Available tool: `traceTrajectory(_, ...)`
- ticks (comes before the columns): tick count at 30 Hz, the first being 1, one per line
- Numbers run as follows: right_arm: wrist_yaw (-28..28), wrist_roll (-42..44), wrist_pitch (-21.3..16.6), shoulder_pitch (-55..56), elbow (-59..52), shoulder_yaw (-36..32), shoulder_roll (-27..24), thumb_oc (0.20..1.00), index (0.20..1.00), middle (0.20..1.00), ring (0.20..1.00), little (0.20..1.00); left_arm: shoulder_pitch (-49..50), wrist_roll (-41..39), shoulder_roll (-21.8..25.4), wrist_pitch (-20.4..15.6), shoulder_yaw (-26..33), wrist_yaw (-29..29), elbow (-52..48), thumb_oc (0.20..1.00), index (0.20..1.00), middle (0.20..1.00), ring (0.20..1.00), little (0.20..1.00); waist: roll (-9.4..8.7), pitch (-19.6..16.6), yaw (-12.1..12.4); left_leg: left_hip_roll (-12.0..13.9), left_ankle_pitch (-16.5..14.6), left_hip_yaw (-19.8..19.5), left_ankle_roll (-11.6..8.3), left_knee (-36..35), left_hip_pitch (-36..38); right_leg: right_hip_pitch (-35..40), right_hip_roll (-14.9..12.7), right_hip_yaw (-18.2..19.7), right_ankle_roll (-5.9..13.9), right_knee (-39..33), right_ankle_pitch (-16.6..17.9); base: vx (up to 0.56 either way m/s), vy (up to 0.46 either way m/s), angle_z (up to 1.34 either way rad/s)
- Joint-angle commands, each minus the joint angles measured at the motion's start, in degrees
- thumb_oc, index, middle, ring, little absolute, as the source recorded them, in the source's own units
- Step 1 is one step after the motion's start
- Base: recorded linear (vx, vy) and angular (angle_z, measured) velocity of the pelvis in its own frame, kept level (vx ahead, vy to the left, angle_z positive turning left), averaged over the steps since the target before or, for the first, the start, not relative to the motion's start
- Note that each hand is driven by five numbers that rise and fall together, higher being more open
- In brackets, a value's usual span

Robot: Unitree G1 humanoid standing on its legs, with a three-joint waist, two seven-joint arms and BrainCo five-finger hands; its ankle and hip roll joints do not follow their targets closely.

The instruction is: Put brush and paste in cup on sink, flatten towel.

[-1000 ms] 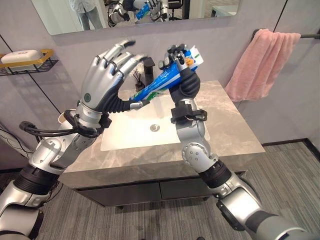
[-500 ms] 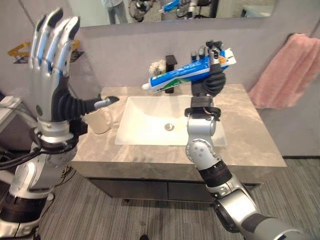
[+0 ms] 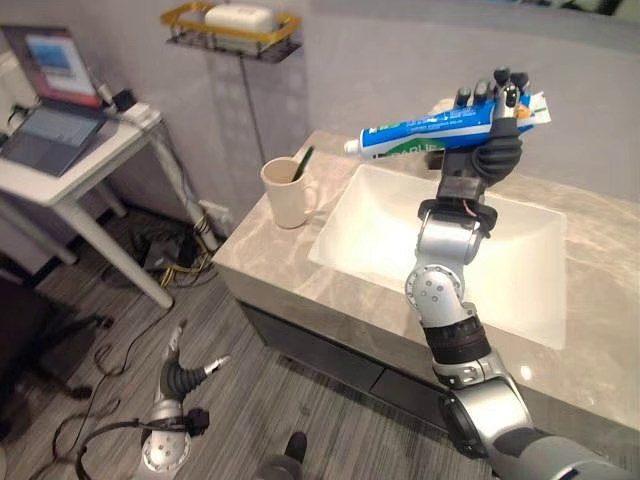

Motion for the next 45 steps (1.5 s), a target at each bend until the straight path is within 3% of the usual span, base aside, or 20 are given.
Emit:
traceTrajectory(1, 2.0, -2.2, -1.4, -5.5, -1.7, 0.9, -1.9, 0.2, 0.2, 0.2, 0.2, 0.2, -3.7, 5.1, 5.8, -0.4, -3.2, -3.0, 3.7, 1.0, 1.0, 1.0, 1.0, 1.0, -3.0, -2.5, 0.7, 3.2, 1.1, -0.6, -2.54, 0.0, -1.8, 2.8, -7.0, 1.0, 4.22, -0.1, 4.8, 0.01, 0.014, 0.35)
traceTrajectory(10, 2.3, -3.7, 0.7, -10.0, 2.0, 3.3, -2.2, 0.2, 0.2, 0.2, 0.2, 0.2, -6.1, 8.0, -1.2, 3.5, -7.2, -4.1, 31.3, 1.0, 1.0, 1.0, 1.0, 1.0, -4.18, -1.8, 0.8, 2.9, 1.2, 0.0, -2.33, 0.0, -3.3, 1.1, -7.1, 1.7, 4.49, -0.1, 5.3, 0.01, 0.022, -0.01)
traceTrajectory(11, 2.4, -4.0, 1.2, -11.0, 2.6, 3.6, -2.5, 0.2, 0.2, 0.2, 0.2, 0.2, -6.9, 8.5, -2.5, 4.6, -6.9, -3.7, 36.5, 1.0, 1.0, 1.0, 1.0, 1.0, -4.67, -1.8, 0.8, 3.0, 1.2, 0.1, -2.29, 0.0, -3.4, 0.8, -7.2, 1.8, 4.58, -0.1, 5.5, 0.01, 0.02, -0.09)
traceTrajectory(16, 2.7, -5.0, 2.1, -12.3, 3.3, 4.5, -3.4, 0.2, 0.2, 0.2, 0.2, 0.2, -8.2, 7.1, -4.3, 6.1, -4.0, -2.8, 44.3, 1.0, 1.0, 1.0, 1.0, 1.0, -5.64, -1.6, 1.0, 2.9, 1.0, 0.2, -2.14, 0.0, -3.7, 0.3, -7.2, 2.1, 4.61, -0.1, 5.7, 0.01, 0.007, -0.06)
traceTrajectory(21, 2.5, -6.2, 2.8, -14.7, 5.1, 4.7, -4.1, 0.2, 0.2, 0.2, 0.2, 0.2, -9.3, 5.4, -4.0, 6.1, -1.9, -1.9, 45.9, 1.0, 1.0, 1.0, 1.0, 1.0, -6.69, -1.1, 1.7, 2.9, 0.8, 0.3, -2.04, 0.0, -3.9, -0.1, -7.2, 2.4, 4.75, -0.1, 6.1, 0.0, 0.0, 0.0)
traceTrajectory(32, 0.5, -6.8, 2.8, -19.0, 8.5, 4.6, -4.2, 0.2, 0.2, 0.2, 0.2, 0.2, -11.0, 3.1, -3.6, 4.5, -5.0, -2.2, 41.2, 1.0, 1.0, 1.0, 1.0, 1.0, -8.63, -0.5, 2.8, 2.1, 0.7, -0.6, -1.68, 0.0, -5.3, -0.7, -7.3, 1.9, 5.38, -0.1, 7.1, 0.0, 0.0, 0.0)
traceTrajectory(45, -0.7, -7.7, 3.9, -23.4, 12.8, 5.4, -6.0, 0.2, 0.2, 0.2, 0.2, 0.2, -11.5, 3.3, -3.6, 4.9, -5.3, -2.3, 44.5, 1.0, 1.0, 1.0, 1.0, 1.0, -9.62, 0.3, 3.5, 1.2, 0.7, -1.0, -1.27, 0.0, -6.8, -2.0, -7.8, 2.0, 5.82, -0.1, 8.2, 0.01, 0.008, 0.02)
